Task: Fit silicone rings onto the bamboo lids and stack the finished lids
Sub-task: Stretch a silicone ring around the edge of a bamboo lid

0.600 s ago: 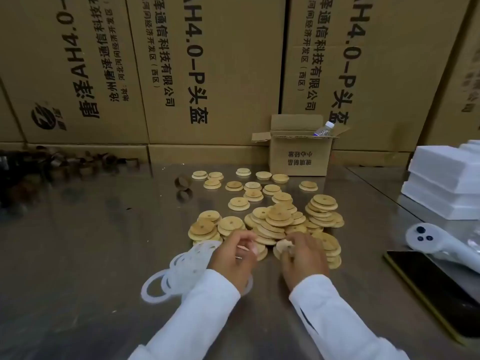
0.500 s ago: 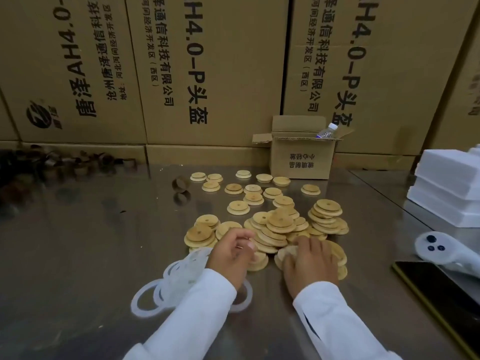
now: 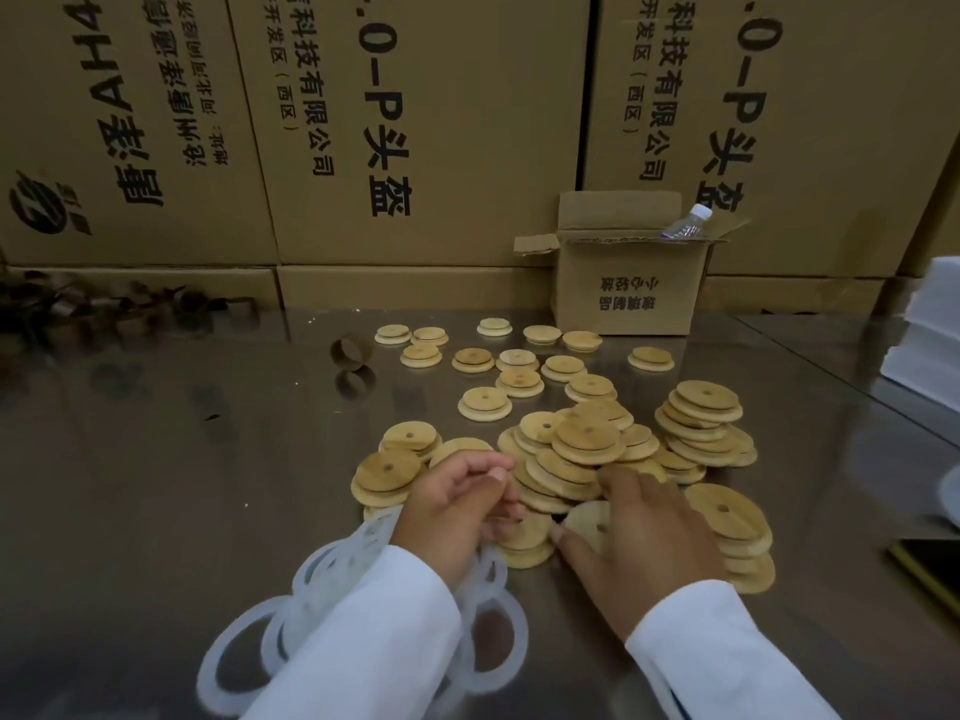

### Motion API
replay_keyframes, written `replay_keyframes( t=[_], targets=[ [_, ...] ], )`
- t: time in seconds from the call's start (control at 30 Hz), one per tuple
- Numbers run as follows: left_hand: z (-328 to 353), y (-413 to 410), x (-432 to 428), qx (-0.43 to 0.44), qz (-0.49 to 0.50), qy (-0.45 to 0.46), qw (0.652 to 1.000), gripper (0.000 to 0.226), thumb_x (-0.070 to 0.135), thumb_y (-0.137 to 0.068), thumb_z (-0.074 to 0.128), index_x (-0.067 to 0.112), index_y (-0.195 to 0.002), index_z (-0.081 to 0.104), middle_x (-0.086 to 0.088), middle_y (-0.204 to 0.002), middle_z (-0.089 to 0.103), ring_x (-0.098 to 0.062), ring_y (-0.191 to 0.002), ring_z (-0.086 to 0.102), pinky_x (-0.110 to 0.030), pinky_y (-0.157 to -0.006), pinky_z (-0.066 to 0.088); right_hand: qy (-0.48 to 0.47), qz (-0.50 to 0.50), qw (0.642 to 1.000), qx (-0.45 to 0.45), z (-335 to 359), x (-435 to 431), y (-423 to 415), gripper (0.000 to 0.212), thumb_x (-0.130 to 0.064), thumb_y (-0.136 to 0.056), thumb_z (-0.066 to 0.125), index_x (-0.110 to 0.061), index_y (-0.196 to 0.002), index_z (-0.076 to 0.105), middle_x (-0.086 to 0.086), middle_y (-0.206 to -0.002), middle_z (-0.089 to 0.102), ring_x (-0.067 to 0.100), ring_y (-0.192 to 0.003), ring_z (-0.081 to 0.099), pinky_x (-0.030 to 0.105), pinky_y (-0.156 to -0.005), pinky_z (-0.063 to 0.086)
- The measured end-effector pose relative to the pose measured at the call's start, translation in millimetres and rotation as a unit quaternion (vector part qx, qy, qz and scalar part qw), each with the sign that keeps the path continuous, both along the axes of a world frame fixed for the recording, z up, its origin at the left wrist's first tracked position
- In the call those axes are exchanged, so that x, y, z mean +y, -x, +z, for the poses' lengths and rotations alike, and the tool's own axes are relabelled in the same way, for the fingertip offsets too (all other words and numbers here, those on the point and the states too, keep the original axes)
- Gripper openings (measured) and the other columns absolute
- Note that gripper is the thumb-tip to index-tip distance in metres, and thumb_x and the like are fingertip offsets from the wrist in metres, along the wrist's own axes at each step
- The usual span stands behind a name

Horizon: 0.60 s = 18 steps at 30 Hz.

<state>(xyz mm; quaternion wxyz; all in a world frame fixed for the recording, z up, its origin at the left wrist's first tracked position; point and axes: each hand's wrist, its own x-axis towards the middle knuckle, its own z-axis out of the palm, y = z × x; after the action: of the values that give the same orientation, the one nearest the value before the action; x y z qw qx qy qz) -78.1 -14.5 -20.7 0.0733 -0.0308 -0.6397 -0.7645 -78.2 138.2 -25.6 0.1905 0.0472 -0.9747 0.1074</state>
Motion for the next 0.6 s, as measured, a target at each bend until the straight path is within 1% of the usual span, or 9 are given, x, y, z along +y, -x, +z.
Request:
replay_keyframes(
  t=[0.1, 0.17, 0.2, 0.27, 0.33, 0.4, 0.47, 0.53, 0.6],
  targets=[
    [-0.5, 1.6, -1.9, -0.004, 0.003, -0.001, 1.000, 0.021, 0.005, -0.088, 0.054, 0.014, -0.079, 0.071, -0.001, -0.065, 0.066, -0.016, -0.066, 0.060, -0.023, -0.055, 0.052, 0.097, 0.071, 0.986, 0.112, 5.3, -2.8, -4.3, 0.055, -0.050, -0.078, 0.062, -0.023, -0.124, 0.048, -0.001, -0.119, 0.051, 0.018, -0.112, 0.041, 0.022, -0.087, 0.031],
    [-2.6, 1.1, -2.9, -0.004, -0.020, -0.008, 1.000, 0.013, 0.020, -0.081, 0.063, 0.017, -0.076, 0.074, -0.006, -0.075, 0.069, -0.021, -0.074, 0.063, -0.026, -0.061, 0.053, 0.136, 0.133, 0.965, 0.181, 5.6, -5.8, -3.9, 0.052, -0.037, -0.071, 0.076, -0.015, -0.114, 0.058, 0.003, -0.111, 0.058, 0.021, -0.105, 0.050, 0.018, -0.085, 0.031],
    [-2.7, -0.2, -3.3, -0.003, -0.044, -0.008, 0.999, 0.016, 0.031, -0.076, 0.067, 0.018, -0.079, 0.075, -0.010, -0.080, 0.069, -0.025, -0.079, 0.064, -0.030, -0.066, 0.053, 0.144, 0.162, 0.954, 0.209, 4.8, -8.4, -4.3, 0.051, -0.036, -0.068, 0.078, -0.013, -0.110, 0.060, 0.004, -0.107, 0.060, 0.020, -0.102, 0.052, 0.013, -0.085, 0.030],
    [-3.8, -2.2, -4.7, 0.003, -0.085, 0.003, 0.996, 0.031, 0.045, -0.072, 0.072, 0.017, -0.084, 0.073, -0.015, -0.084, 0.066, -0.031, -0.084, 0.063, -0.039, -0.076, 0.051, 0.154, 0.219, 0.934, 0.236, 4.4, -13.7, -7.7, 0.048, -0.041, -0.068, 0.071, -0.015, -0.107, 0.058, 0.002, -0.104, 0.061, 0.012, -0.099, 0.049, 0.006, -0.088, 0.027],
    [-4.1, -3.6, -5.1, 0.013, -0.102, 0.029, 0.994, 0.039, 0.050, -0.067, 0.068, 0.016, -0.086, 0.072, -0.013, -0.081, 0.065, -0.028, -0.080, 0.061, -0.041, -0.076, 0.047, 0.170, 0.261, 0.918, 0.248, 3.2, -16.7, -10.5, 0.048, -0.043, -0.069, 0.065, -0.019, -0.107, 0.052, 0.001, -0.104, 0.061, 0.009, -0.100, 0.046, 0.006, -0.090, 0.027],
    [-4.4, -4.3, -4.7, 0.021, -0.090, 0.042, 0.995, 0.034, 0.046, -0.067, 0.067, 0.016, -0.082, 0.073, -0.008, -0.074, 0.065, -0.022, -0.072, 0.059, -0.036, -0.069, 0.046, 0.181, 0.280, 0.908, 0.253, 2.1, -17.3, -11.9, 0.052, -0.044, -0.066, 0.066, -0.020, -0.109, 0.048, -0.001, -0.105, 0.059, 0.008, -0.102, 0.045, 0.008, -0.091, 0.030],
    [-4.2, -4.5, -5.1, 0.020, -0.063, 0.036, 0.997, 0.027, 0.040, -0.071, 0.069, 0.016, -0.081, 0.073, -0.013, -0.075, 0.067, -0.025, -0.073, 0.062, -0.038, -0.070, 0.048, 0.214, 0.279, 0.906, 0.236, 2.2, -17.6, -13.3, 0.062, -0.043, -0.061, 0.073, -0.023, -0.113, 0.045, -0.009, -0.110, 0.051, 0.004, -0.105, 0.043, 0.008, -0.093, 0.031],
    [-1.5, -4.0, -7.6, 0.003, -0.029, -0.022, 0.999, 0.024, 0.037, -0.068, 0.073, 0.016, -0.080, 0.074, -0.015, -0.082, 0.070, -0.029, -0.078, 0.066, -0.038, -0.071, 0.053, 0.276, 0.247, 0.906, 0.205, 2.8, -15.9, -14.0, 0.062, -0.037, -0.061, 0.078, -0.028, -0.112, 0.044, -0.020, -0.110, 0.044, -0.002, -0.101, 0.044, 0.004, -0.090, 0.032],
    [2.1, -0.8, -11.6, -0.011, 0.002, -0.102, 0.995, 0.022, 0.031, -0.067, 0.065, 0.016, -0.079, 0.075, -0.012, -0.084, 0.073, -0.024, -0.080, 0.070, -0.034, -0.066, 0.057, 0.298, 0.200, 0.920, 0.155, 2.1, -12.7, -14.2, 0.042, -0.029, -0.071, 0.076, -0.036, -0.096, 0.042, -0.024, -0.096, 0.044, -0.002, -0.089, 0.045, 0.002, -0.079, 0.034]
  ],
)
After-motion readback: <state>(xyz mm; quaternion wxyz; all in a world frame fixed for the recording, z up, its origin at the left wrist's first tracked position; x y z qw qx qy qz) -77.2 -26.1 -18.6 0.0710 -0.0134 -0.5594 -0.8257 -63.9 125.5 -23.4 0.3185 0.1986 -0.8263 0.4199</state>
